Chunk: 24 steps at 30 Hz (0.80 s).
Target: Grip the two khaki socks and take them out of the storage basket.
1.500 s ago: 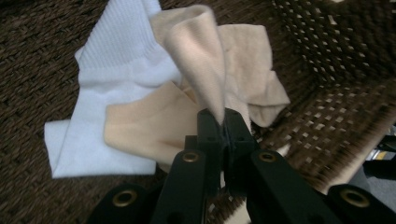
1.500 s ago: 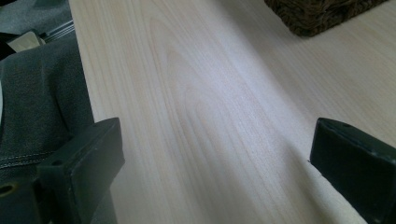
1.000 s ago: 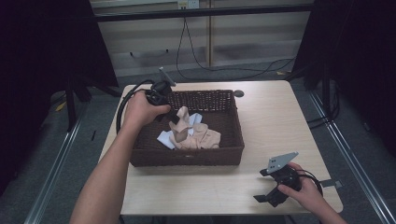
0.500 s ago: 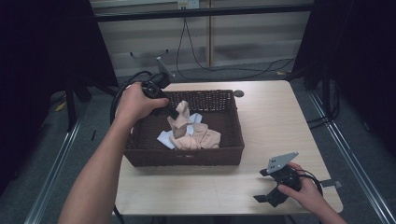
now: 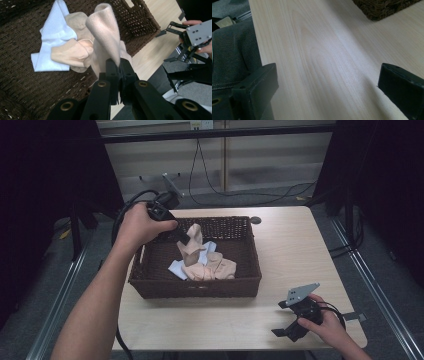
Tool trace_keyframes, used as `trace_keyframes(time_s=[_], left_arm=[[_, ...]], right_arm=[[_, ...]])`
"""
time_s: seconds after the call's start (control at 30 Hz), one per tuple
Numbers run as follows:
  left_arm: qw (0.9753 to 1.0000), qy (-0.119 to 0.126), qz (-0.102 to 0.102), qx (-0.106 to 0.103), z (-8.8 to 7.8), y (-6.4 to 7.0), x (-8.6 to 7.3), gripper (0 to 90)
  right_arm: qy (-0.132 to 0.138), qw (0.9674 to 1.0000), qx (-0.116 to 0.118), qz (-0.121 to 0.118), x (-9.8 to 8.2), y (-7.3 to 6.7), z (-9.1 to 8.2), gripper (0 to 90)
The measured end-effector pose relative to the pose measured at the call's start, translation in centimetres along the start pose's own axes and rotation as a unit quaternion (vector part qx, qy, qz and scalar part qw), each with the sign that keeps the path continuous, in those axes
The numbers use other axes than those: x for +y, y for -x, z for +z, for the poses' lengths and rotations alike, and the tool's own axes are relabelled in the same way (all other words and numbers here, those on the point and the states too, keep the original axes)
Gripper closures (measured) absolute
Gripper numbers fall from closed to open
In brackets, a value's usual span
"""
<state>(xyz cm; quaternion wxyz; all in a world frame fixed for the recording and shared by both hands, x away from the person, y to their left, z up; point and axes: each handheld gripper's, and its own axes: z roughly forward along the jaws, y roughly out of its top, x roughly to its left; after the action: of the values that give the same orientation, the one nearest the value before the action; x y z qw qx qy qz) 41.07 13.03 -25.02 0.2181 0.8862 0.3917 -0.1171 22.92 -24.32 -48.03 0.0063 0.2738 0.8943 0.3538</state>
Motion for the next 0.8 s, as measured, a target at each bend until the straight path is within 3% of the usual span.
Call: trace_keyframes(time_s=[0.47, 0.6, 0.63, 0.73, 0.77, 0.8], left_arm=[[0.9998, -0.002, 0.013, -0.011, -1.4, 1.4, -0.5, 87.6], [0.9999, 0.003, 0.006, -0.01, -1.4, 1.6, -0.6, 87.6], [0.9997, -0.009, 0.019, -0.01, -1.5, 1.4, -0.6, 87.6], [0.9997, -0.011, 0.019, -0.012, -1.3, 1.5, -0.7, 87.6], [0.9999, -0.001, 0.008, -0.011, -1.2, 1.7, -0.7, 87.6], [0.9996, -0.013, 0.021, -0.012, -1.3, 1.6, -0.7, 87.6]], right_arm=[[0.002, 1.0, -0.001, 0.001, 0.0, 0.1, 0.0, 2.4], [0.002, 1.0, 0.001, 0.001, 0.0, 0.0, 0.0, 2.4], [0.001, 1.0, 0.001, 0.001, 0.0, 0.0, 0.0, 2.4], [0.002, 1.0, 0.001, 0.001, 0.0, 0.0, -0.1, 2.4], [0.003, 1.0, 0.001, 0.002, 0.0, 0.0, -0.1, 2.4], [0.002, 1.0, -0.002, 0.002, 0.0, 0.0, -0.1, 2.4]])
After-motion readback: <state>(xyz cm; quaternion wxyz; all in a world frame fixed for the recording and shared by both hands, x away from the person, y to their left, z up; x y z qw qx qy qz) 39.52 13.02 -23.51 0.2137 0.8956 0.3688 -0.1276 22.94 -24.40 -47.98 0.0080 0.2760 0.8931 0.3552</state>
